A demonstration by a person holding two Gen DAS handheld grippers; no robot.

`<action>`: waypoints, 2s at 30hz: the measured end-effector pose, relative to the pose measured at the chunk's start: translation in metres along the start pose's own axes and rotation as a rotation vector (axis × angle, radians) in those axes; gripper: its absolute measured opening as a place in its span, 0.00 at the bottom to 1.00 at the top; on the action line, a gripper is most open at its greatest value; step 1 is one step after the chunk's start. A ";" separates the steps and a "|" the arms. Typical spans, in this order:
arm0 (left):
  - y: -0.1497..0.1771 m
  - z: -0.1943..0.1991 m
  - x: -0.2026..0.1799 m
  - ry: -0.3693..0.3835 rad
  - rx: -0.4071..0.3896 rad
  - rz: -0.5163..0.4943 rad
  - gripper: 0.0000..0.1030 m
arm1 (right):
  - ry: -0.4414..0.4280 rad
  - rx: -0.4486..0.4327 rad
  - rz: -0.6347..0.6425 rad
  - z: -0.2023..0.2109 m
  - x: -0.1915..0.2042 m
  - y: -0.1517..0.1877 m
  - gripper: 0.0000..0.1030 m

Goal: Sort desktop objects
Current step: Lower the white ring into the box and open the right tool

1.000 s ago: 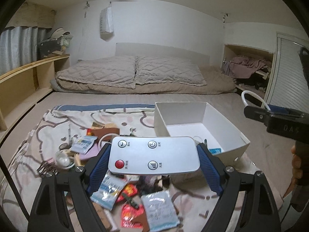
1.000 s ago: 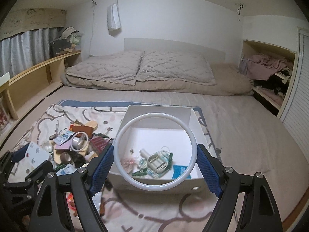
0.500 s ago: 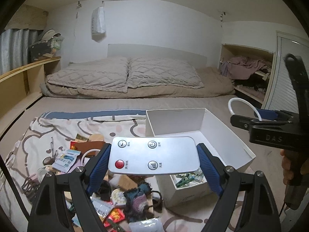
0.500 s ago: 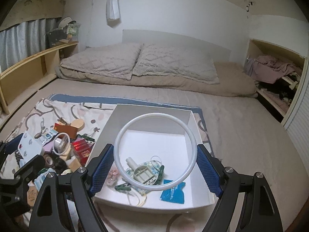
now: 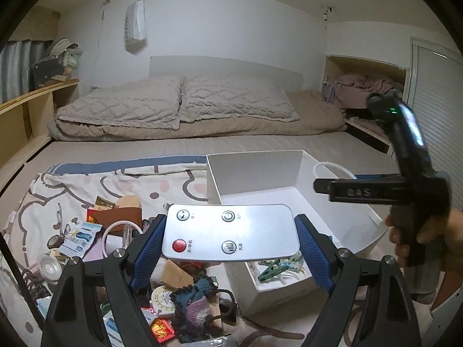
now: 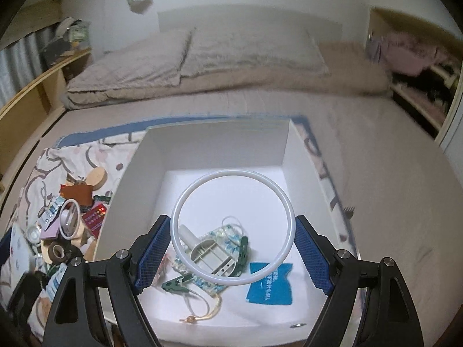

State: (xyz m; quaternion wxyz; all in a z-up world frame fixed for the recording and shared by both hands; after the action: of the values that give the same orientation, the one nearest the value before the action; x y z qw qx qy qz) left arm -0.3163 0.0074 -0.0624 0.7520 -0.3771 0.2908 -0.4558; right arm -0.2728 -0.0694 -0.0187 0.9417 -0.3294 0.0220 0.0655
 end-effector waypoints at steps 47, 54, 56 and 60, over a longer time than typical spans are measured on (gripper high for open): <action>0.011 -0.011 0.003 0.018 0.029 -0.015 0.84 | -0.019 0.612 -0.196 -0.093 -0.022 0.077 0.82; 0.007 -0.019 -0.004 0.029 0.044 -0.029 0.84 | -0.045 0.573 -0.205 -0.082 -0.028 0.073 0.96; 0.005 -0.024 -0.006 0.031 0.049 -0.032 0.84 | -0.044 0.542 -0.206 -0.076 -0.031 0.070 0.96; 0.002 -0.036 -0.018 0.054 0.075 -0.038 0.84 | -0.104 0.494 -0.193 -0.058 -0.026 0.064 0.96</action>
State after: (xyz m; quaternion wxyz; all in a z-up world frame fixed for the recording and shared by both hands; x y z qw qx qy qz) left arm -0.3508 0.0137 -0.0817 0.7488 -0.3418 0.2865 -0.4903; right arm -0.3074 -0.0589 -0.1010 0.9952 -0.0864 -0.0426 -0.0149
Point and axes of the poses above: each gripper's, at about its wrist camera, not at the fingertips, and z roughly against the way its jaws point, x to its left, y to its underside, the point moved 10 cm from there along -z, roughly the way its jaws point, and after that the axes turned 3 degrees about x, right-handed, at the moved point
